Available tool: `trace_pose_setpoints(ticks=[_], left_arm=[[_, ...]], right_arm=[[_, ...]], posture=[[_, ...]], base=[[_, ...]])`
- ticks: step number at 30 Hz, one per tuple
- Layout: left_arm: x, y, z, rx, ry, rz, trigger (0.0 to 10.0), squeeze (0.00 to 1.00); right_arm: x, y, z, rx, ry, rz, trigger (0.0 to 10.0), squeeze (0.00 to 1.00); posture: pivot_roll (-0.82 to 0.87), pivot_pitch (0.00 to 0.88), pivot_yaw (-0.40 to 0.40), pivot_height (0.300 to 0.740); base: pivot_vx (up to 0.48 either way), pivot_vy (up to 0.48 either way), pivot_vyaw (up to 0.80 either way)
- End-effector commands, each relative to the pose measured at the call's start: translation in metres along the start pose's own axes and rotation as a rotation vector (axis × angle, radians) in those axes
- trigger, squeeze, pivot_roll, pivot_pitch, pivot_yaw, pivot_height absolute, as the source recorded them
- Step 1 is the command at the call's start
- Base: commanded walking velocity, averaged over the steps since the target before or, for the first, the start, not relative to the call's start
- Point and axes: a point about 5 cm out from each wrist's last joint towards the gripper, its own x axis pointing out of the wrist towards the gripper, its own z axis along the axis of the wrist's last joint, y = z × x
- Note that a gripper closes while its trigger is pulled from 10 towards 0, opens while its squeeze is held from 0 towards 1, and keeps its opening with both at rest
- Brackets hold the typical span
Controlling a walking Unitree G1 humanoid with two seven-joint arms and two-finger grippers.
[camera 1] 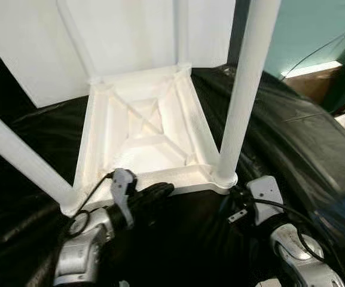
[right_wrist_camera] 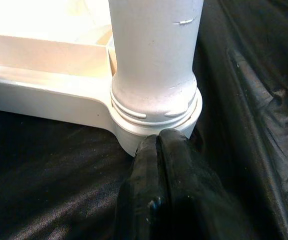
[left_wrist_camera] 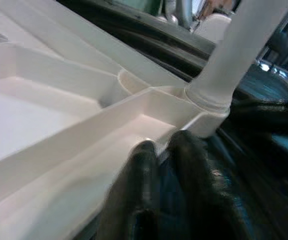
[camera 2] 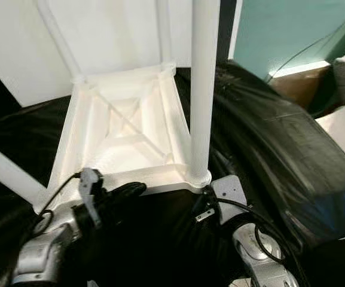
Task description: Building children table
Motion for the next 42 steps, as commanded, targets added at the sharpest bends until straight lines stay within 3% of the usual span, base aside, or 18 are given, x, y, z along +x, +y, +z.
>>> trace_pose_setpoints(ticks=[1, 3, 4, 7, 9, 11, 14, 15, 19, 20, 22, 30, 33, 34, 35, 36, 41, 42], left_arm=[[-0.003, -0.019, 0.003, 0.005, -0.009, -0.349, 10.0, 1.0], [0.002, -0.014, 0.007, 0.069, -0.011, -0.29, 10.0, 1.0], [0.005, -0.009, 0.01, 0.1, 0.001, -0.25, 10.0, 0.0], [0.008, -0.005, 0.013, 0.124, 0.013, -0.219, 10.0, 0.0], [0.013, 0.009, 0.022, 0.17, 0.04, -0.127, 10.0, 0.0], [0.013, 0.013, 0.026, 0.184, 0.053, -0.105, 10.0, 0.0], [0.002, 0.017, 0.029, 0.239, 0.124, -0.19, 10.0, 0.0], [-0.008, 0.018, 0.027, 0.253, 0.192, -0.265, 10.0, 0.0], [-0.016, 0.019, 0.025, 0.258, 0.237, -0.314, 10.0, 0.0], [-0.029, 0.027, 0.022, 0.268, 0.321, -0.377, 10.0, 0.0], [-0.033, 0.03, 0.021, 0.265, 0.345, -0.392, 10.0, 0.0], [-0.032, 0.047, 0.017, 0.308, 0.421, -0.342, 10.0, 0.0], [-0.03, 0.058, 0.004, 0.357, 0.547, -0.284, 10.0, 0.0], [-0.03, 0.058, 0.004, 0.357, 0.547, -0.284, 10.0, 0.0], [-0.031, 0.061, -0.003, 0.379, 0.624, -0.269, 10.0, 0.0], [-0.034, 0.062, -0.009, 0.373, 0.682, -0.277, 10.0, 0.0], [-0.037, 0.06, -0.012, 0.339, 0.711, -0.301, 10.0, 0.0], [-0.042, 0.052, -0.012, 0.278, 0.72, -0.376, 10.0, 0.0]], right_arm=[[0.003, 0.005, -0.002, 0.015, 0.011, 0.02, 10.0, 0.0], [0.006, 0.006, -0.001, 0.013, 0.01, 0.018, 10.0, 0.0], [0.008, 0.006, -0.001, 0.014, 0.008, 0.018, 10.0, 0.0], [0.009, 0.007, -0.001, 0.015, 0.007, 0.019, 10.0, 0.0], [0.011, 0.008, 0.0, 0.018, 0.006, 0.019, 10.0, 0.0], [0.011, 0.008, 0.0, 0.019, 0.006, 0.019, 10.0, 0.0], [0.012, 0.009, 0.0, 0.022, 0.005, 0.015, 10.0, 0.0], [0.013, 0.009, 0.0, 0.024, 0.004, 0.013, 10.0, 0.0], [0.013, 0.009, 0.0, 0.026, 0.004, 0.011, 10.0, 0.0], [0.013, 0.008, 0.0, 0.028, 0.004, 0.007, 10.0, 0.0], [0.014, 0.008, -0.001, 0.027, 0.004, 0.006, 10.0, 0.0], [0.015, 0.008, 0.0, 0.025, 0.001, 0.003, 10.0, 0.0], [0.016, 0.008, 0.001, 0.025, -0.003, 0.002, 10.0, 0.0], [0.016, 0.008, 0.001, 0.025, -0.003, 0.002, 10.0, 0.0], [0.016, 0.007, 0.001, 0.024, -0.005, 0.001, 10.0, 0.0], [0.017, 0.007, 0.002, 0.024, -0.007, -0.002, 10.0, 0.0], [0.017, 0.007, 0.002, 0.024, -0.009, -0.004, 10.0, 0.0], [0.017, 0.007, 0.003, 0.024, -0.01, -0.005, 10.0, 0.0]], posture=[[-0.1, 0.024, 0.066, 0.74], [-0.09, 0.023, 0.067, 0.74], [-0.09, 0.023, 0.065, 0.74], [-0.09, 0.023, 0.065, 0.74], [-0.09, 0.023, 0.068, 0.74], [-0.09, 0.023, 0.068, 0.74], [-0.1, 0.023, 0.071, 0.74], [-0.1, 0.023, 0.073, 0.74], [-0.1, 0.023, 0.073, 0.74], [-0.1, 0.021, 0.073, 0.74], [-0.1, 0.021, 0.072, 0.74], [-0.11, 0.017, 0.071, 0.74], [-0.11, 0.015, 0.073, 0.74], [-0.11, 0.015, 0.073, 0.74], [-0.11, 0.013, 0.074, 0.74], [-0.12, 0.012, 0.075, 0.74], [-0.12, 0.011, 0.075, 0.74], [-0.12, 0.013, 0.075, 0.74]], base=[[0.0, 0.0, 0.0], [0.0, 0.0, 0.0], [0.0, 0.0, 0.0], [0.0, 0.0, 0.0], [0.0, 0.0, 0.0], [0.0, 0.0, 0.0], [0.0, 0.0, 0.0], [0.0, 0.0, 0.0], [0.0, 0.0, 0.0], [0.0, 0.0, 0.0], [0.0, 0.0, 0.0], [0.0, 0.0, 0.0], [0.0, 0.0, 0.0], [0.0, 0.0, 0.0], [0.0, 0.0, 0.0], [0.0, 0.0, 0.0], [0.0, 0.0, 0.0], [0.0, 0.0, 0.0]])
